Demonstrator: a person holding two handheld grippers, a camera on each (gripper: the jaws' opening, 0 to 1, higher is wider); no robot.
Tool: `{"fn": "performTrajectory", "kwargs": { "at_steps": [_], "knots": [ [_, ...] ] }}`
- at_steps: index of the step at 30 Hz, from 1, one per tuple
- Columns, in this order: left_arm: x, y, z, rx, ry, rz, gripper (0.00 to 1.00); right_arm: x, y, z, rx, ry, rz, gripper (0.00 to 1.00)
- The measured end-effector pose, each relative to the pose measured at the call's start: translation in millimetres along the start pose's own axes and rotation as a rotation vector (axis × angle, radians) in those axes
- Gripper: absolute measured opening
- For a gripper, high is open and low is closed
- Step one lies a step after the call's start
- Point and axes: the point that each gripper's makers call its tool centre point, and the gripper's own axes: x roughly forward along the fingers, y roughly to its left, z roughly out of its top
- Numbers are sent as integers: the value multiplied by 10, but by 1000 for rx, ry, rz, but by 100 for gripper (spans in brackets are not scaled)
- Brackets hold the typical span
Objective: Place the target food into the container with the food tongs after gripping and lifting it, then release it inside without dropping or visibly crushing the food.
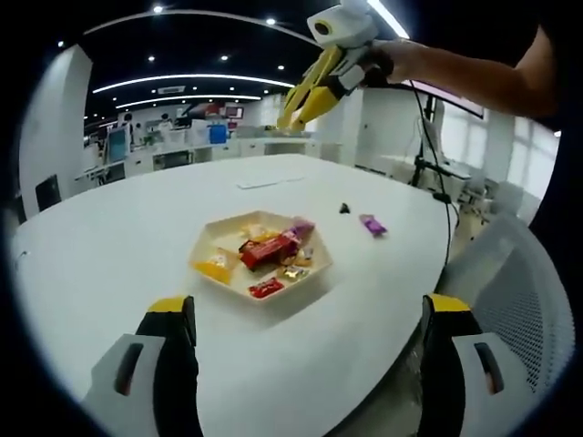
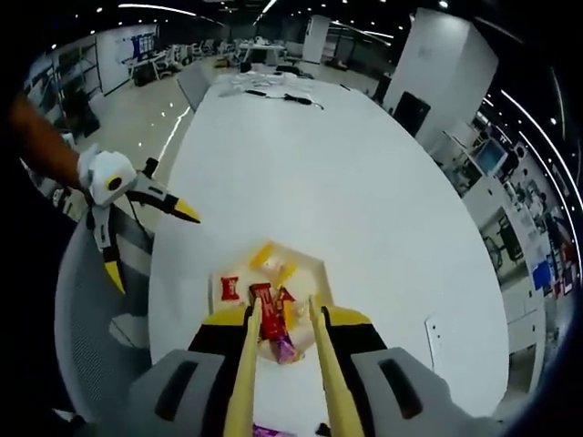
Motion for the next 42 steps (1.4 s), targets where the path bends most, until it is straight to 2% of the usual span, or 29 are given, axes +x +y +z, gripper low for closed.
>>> {"fn": "performTrajectory", "kwargs": {
  "at_steps": [5,13,17,19,21,25,28,33,39,42],
  "knots": [
    [5,-3,-7,-2,2,-3,100,-117,-45,-173,35,-4,-20,29],
    [11,-13,-7,1,4,-8,100,-239,-172,-603,96,28,-61,29],
    [8,-7,-16,-2,8,-5,100,-314,-177,-757,124,30,-77,29],
    [7,-6,-10,4,7,-2,100,-360,-186,-877,169,52,-98,29],
    [11,-16,-14,5,8,-7,100,-407,-204,-948,179,42,-113,29],
    [14,-27,-24,9,15,-11,100,-514,-193,-1137,217,56,-146,29],
    [13,-22,-29,4,16,-9,100,-618,-154,-1367,256,69,-176,29],
    [11,0,-29,4,13,-3,100,-745,-116,-1647,318,78,-215,29],
    [17,-11,-49,3,25,-8,100,-829,-65,-1838,358,92,-260,29],
    [13,-8,-47,3,25,-5,100,-856,-18,-1891,398,76,-281,29]
  ]
}}
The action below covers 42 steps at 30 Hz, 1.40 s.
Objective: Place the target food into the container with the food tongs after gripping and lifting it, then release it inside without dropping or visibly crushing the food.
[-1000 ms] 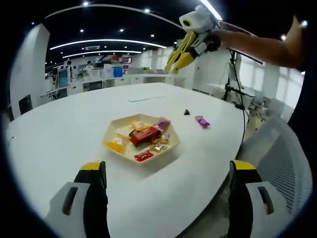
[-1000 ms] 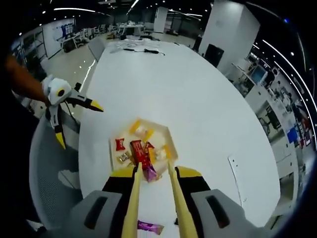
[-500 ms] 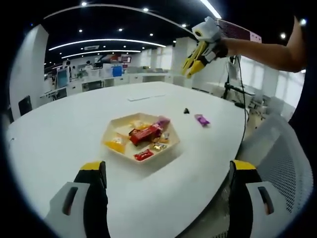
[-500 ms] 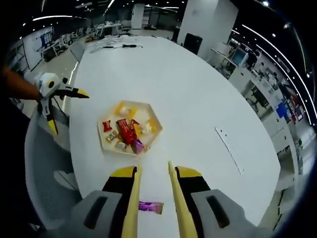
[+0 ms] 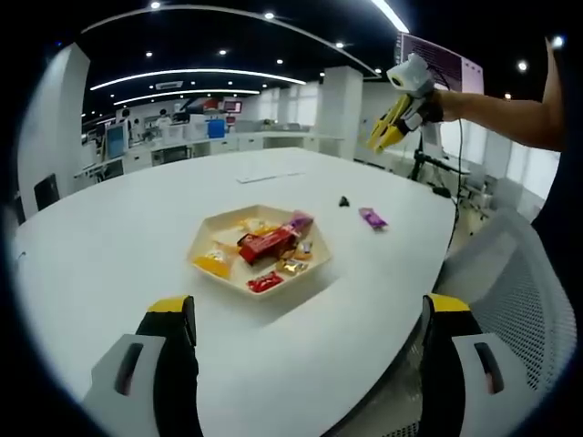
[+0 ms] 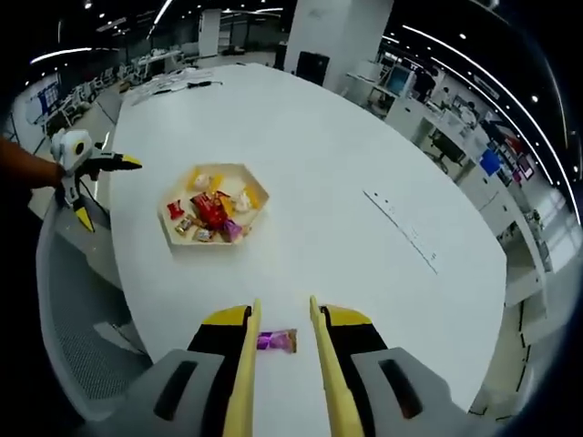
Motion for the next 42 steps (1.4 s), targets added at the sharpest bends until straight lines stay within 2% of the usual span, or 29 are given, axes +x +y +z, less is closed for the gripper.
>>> {"fn": "performTrajectory", "kwargs": {
  "at_steps": [3,10,14,17,22,27,29,32,34,37,38,42],
  "knots": [
    [1,14,2,-10,-5,2,100,-2,-25,-57,35,-8,-43,29],
    [10,-2,-11,-6,4,-3,100,113,51,-181,82,-10,-67,29],
    [12,6,-22,-7,7,-1,100,235,71,-341,107,33,-102,29],
    [9,6,-16,-15,5,-2,100,329,136,-408,162,25,-87,29],
    [11,18,-30,-17,10,2,100,472,176,-570,195,45,-105,29],
    [17,23,-47,-17,16,2,100,599,177,-747,278,73,-142,29],
    [16,15,-51,-18,20,1,100,652,212,-770,325,60,-139,29],
    [13,31,-37,-11,15,9,99,744,310,-759,319,43,-119,29],
    [8,29,-27,-8,11,10,99,775,312,-816,290,80,-140,29],
    [12,29,-47,-10,20,10,99,826,296,-860,347,75,-158,30],
    [12,33,-42,-9,17,12,99,834,276,-865,353,62,-179,30],
    [2,50,-28,-6,12,22,99,879,305,-905,353,62,-189,29]
  ]
}}
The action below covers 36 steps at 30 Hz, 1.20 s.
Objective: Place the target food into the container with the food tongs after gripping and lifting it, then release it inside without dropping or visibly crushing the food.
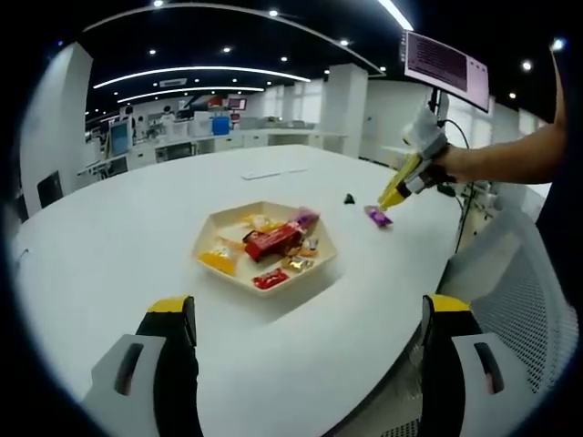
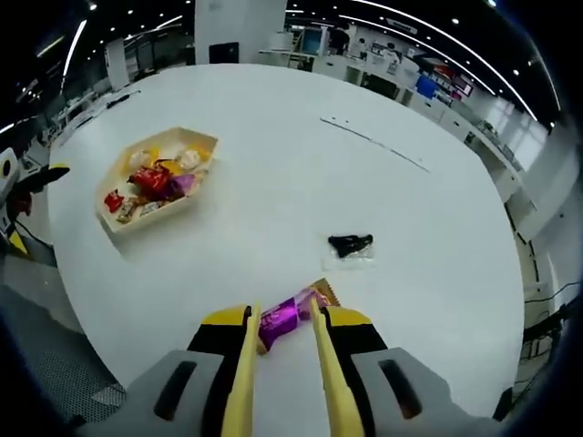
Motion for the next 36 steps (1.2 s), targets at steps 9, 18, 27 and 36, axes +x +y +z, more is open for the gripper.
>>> {"fn": "performTrajectory", "kwargs": {
  "at_steps": [9,18,27,36],
  "knots": [
    [2,5,-7,-2,3,1,99,-9,-58,-181,3,45,-10,29],
    [3,7,-11,-5,6,2,99,-56,-174,-235,6,54,-21,29],
    [2,10,-26,-7,13,4,99,74,-90,-185,64,45,7,29],
    [6,18,-42,-4,19,7,99,213,-138,-211,130,56,24,29]
  ]
}}
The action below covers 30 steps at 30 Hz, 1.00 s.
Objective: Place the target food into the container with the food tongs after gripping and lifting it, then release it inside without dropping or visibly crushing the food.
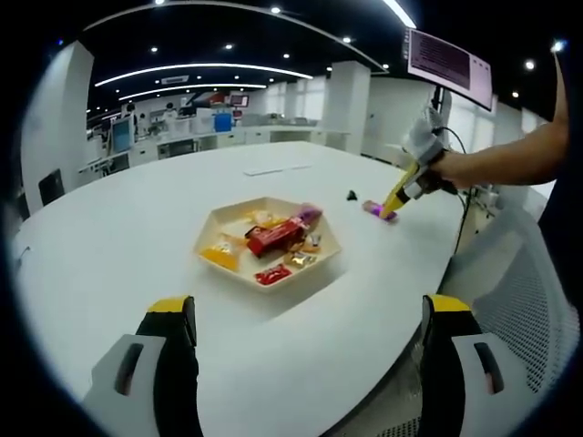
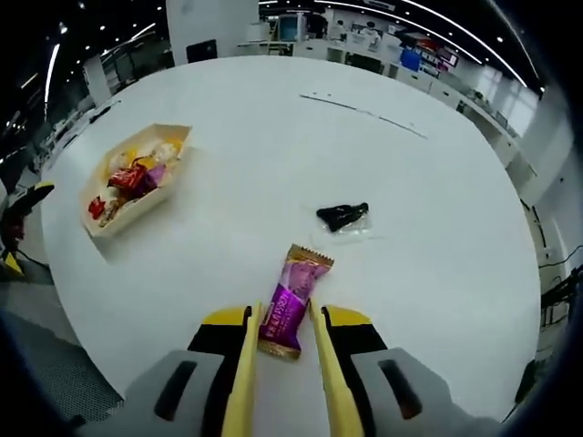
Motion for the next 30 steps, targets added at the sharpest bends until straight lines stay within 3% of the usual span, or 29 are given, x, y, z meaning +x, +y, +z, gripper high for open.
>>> {"fn": "performTrajectory", "kwargs": {
  "at_steps": [8,18,23,30],
  "knots": [
    [1,-4,0,-2,2,-2,99,-6,-43,-29,-10,3,6,23],
    [2,-10,0,2,1,-5,99,-64,37,-19,-64,2,33,23],
    [-13,-22,76,12,-36,-12,100,-130,79,80,-93,-4,49,23],
    [-8,-18,42,17,-20,-13,100,-304,119,349,-145,-39,73,23]
  ]
}}
